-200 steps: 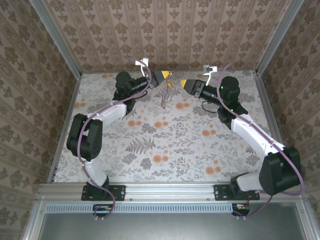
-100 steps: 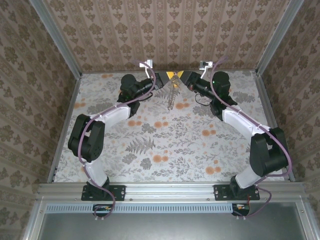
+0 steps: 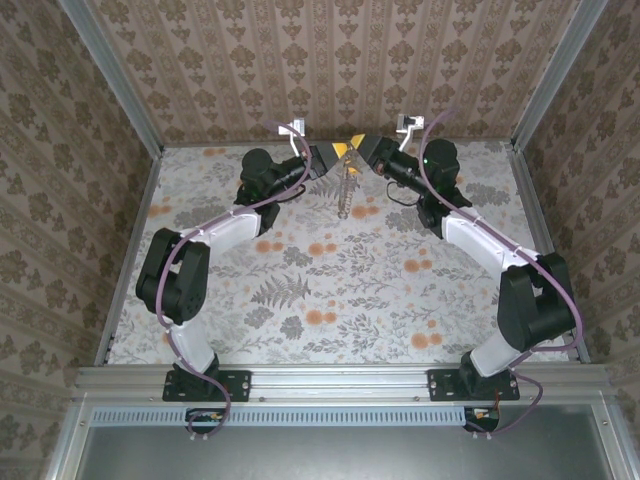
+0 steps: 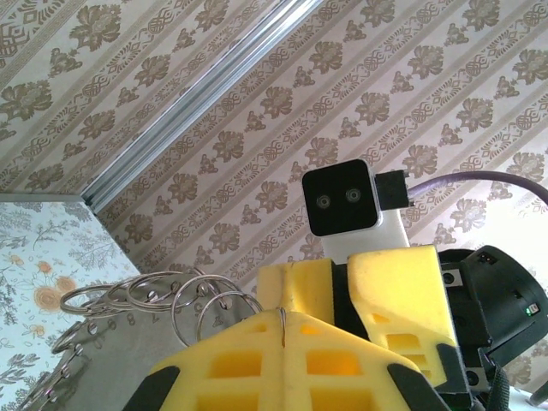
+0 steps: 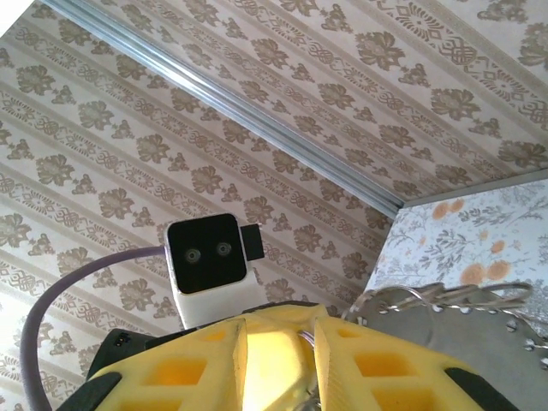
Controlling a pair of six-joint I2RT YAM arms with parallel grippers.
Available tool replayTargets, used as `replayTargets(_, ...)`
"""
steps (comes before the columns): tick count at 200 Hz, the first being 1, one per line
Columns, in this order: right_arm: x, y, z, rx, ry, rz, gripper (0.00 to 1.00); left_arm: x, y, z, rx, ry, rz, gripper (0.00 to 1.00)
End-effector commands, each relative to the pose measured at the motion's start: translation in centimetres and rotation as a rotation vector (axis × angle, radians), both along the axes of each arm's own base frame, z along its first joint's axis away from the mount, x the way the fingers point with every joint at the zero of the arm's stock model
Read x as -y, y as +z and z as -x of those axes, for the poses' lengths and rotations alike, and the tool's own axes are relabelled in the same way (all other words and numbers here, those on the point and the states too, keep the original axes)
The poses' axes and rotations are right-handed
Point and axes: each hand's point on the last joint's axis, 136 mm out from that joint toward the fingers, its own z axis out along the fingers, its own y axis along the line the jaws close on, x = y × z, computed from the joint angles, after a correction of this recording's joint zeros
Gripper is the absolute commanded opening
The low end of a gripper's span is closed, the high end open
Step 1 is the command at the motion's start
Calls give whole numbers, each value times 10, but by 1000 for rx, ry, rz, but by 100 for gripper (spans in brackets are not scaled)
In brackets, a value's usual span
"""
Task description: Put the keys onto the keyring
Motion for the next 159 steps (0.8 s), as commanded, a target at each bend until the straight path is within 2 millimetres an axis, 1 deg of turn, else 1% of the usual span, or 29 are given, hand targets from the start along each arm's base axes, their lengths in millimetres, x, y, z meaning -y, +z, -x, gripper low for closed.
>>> replayTargets(1, -5, 15, -1, 47, 14, -21, 29, -4, 31, 13, 82, -6, 55, 0)
replayTargets(41, -6, 10, -3, 40, 6, -15, 29, -3, 31, 14, 85, -10, 55, 0)
replayTargets(69, -1, 5, -6, 29, -20, -6, 30, -4, 31, 15, 87, -13, 56, 0)
replayTargets(116, -3, -3, -8, 14, -14, -4, 29, -4, 32, 16, 93, -14, 56, 0)
replayTargets(159, -5, -2, -6, 17, 1, -10, 28, -4, 32, 16, 94, -15, 56, 0)
